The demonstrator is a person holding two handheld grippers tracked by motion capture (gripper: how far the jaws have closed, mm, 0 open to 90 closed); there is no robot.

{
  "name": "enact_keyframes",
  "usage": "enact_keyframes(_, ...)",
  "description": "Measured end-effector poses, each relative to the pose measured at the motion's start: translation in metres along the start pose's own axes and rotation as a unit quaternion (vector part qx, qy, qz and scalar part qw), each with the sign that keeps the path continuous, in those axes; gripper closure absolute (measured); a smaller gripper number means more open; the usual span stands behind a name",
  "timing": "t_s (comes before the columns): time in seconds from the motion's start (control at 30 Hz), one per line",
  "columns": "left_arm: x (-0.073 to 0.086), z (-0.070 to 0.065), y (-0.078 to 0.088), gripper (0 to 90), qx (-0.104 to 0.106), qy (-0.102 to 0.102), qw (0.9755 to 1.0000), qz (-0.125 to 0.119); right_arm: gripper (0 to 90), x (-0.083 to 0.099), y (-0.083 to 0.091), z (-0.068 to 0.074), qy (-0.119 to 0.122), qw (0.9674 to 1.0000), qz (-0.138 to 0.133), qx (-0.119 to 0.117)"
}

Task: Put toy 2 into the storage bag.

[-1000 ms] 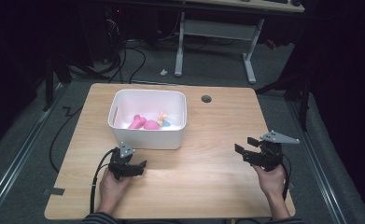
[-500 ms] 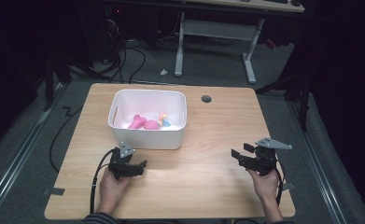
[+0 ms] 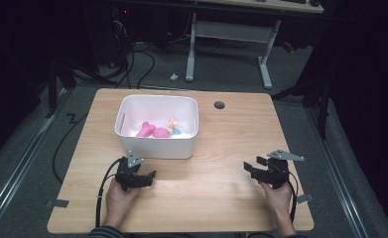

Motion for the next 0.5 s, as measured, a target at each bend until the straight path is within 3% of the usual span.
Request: enact_keyframes(0.5,0.0,0.0,0.0,19.6,0.0,0.0,1.0,0.0,36.0,0.014,-0.018,-0.009,-0.006,0.9997,0.019,0.013)
Point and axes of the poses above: each handheld gripper's, and its own axes: y roughly backward along the jaws, x roughly out of its underside, z roughly to its left, the point moved 10 cm from there along -y, roughly forward along the jaws, and after that the axes turned 5 degrees about y, right-handed, at the moved point
